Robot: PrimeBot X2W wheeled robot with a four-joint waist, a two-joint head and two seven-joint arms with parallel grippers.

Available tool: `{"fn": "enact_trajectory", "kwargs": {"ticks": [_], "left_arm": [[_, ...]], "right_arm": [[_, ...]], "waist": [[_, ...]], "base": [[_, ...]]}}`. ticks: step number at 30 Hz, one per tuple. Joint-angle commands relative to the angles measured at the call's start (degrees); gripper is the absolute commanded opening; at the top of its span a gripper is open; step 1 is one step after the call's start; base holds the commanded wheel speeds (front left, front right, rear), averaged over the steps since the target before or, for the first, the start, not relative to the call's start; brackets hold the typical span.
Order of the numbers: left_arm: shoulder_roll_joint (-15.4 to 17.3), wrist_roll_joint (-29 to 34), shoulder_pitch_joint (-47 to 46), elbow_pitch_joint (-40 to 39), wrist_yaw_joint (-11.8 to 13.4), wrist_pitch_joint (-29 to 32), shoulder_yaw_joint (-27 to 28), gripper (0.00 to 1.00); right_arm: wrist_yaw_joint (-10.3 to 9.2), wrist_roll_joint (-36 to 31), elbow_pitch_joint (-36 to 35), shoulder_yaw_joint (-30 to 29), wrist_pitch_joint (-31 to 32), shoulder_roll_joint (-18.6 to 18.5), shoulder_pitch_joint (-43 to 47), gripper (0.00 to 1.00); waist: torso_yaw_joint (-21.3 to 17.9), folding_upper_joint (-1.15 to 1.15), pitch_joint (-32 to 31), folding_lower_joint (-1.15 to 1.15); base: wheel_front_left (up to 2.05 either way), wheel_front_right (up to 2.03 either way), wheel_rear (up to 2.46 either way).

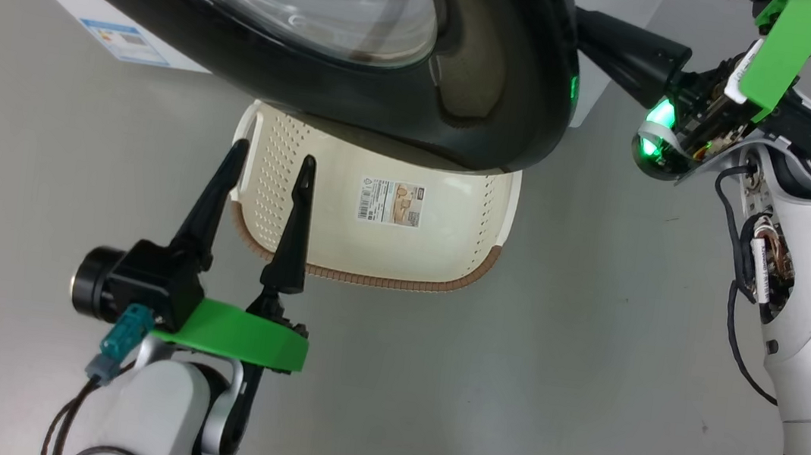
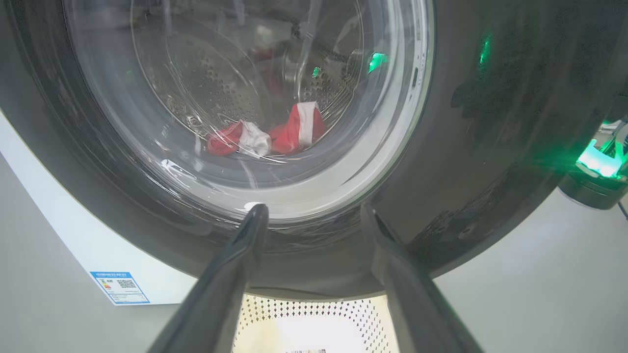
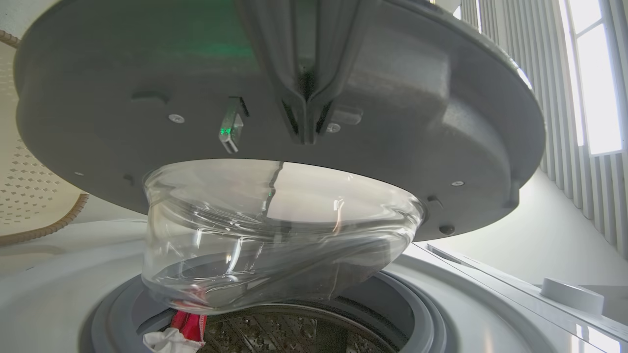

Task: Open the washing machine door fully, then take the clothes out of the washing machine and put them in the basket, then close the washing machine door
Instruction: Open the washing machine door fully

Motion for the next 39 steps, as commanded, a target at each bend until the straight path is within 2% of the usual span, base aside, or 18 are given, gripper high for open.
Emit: {"fn": "enact_trajectory", "kwargs": {"ticks": [1, 8, 9, 10, 11, 15, 19, 27, 28, 35, 39], "left_arm": [[1.0, 0.7, 1.2, -1.0, -0.4, -0.4, 2.1, 1.0], [1.0, 1.0, 2.1, -1.0, -0.7, -0.4, 2.9, 1.0], [1.0, 1.0, 2.1, -1.0, -0.7, -0.4, 3.0, 1.0], [1.0, 1.0, 2.2, -1.0, -0.8, -0.4, 3.0, 1.0], [1.0, 1.1, 2.3, -1.0, -0.8, -0.4, 3.2, 1.0], [1.0, 1.5, 2.5, -1.0, -1.1, -0.4, 3.9, 1.0], [1.0, 1.8, 2.8, -1.2, -1.0, -0.4, 4.8, 1.0], [1.0, 2.3, 2.7, -1.4, -1.0, -0.4, 6.1, 1.0], [1.0, 2.3, 2.7, -1.4, -1.0, -0.4, 6.1, 1.0], [1.0, 2.3, 3.0, -1.8, -0.9, -0.4, 6.9, 1.0], [1.0, 2.0, 3.6, -2.4, -0.7, -0.4, 7.8, 1.0]], "right_arm": [[0.03, -0.5, -1.4, 0.8, 0.4, 1.6, 0.9, 0.0], [0.03, -2.8, -1.7, 1.7, -4.4, 1.7, 2.3, 0.02], [0.03, -3.3, -1.8, 1.7, -5.8, 1.7, 2.6, 0.24], [0.03, -4.2, -2.0, 1.6, -7.5, 1.7, 2.9, 0.64], [0.03, -5.0, -2.3, 1.7, -9.0, 1.7, 3.3, 1.0], [0.03, -9.1, -3.3, 1.3, -17.7, 1.7, 4.7, 1.0], [0.03, -15.7, -4.0, 1.8, -29.0, 0.9, 5.9, 1.0], [0.03, -28.8, -6.5, 12.1, -48.4, -3.9, 9.4, 1.0], [0.03, -28.8, -6.5, 12.1, -48.4, -3.9, 9.4, 1.0], [0.03, -37.7, -3.2, 21.3, -63.8, -8.3, 10.9, 1.0], [0.03, -43.8, -0.2, 22.3, -66.8, -9.1, 11.4, 1.0]], "waist": [[-0.5, 0.0, -0.7, 0.0], [-1.3, 0.0, -1.8, 0.0], [-1.5, 0.0, -1.9, 0.0], [-1.7, 0.0, -1.9, 0.0], [-1.9, 0.0, -2.0, 0.0], [-3.3, 0.0, -2.3, 0.0], [-4.9, 0.0, -2.3, 0.0], [-7.8, 0.0, -2.4, 0.0], [-7.8, 0.0, -2.4, 0.0], [-9.1, 0.0, -3.1, 0.0], [-9.8, 0.0, -3.5, 0.0]], "base": [[0.0, 0.0, 0.0], [0.0, 0.0, 0.0], [0.0, 0.0, 0.0], [0.0, 0.0, 0.0], [0.0, 0.0, 0.0], [0.0, 0.0, 0.0], [0.0, 0.0, 0.0], [0.0, 0.0, 0.0], [0.0, 0.0, 0.0], [0.0, 0.0, 0.0], [0.0, 0.0, 0.0]]}}
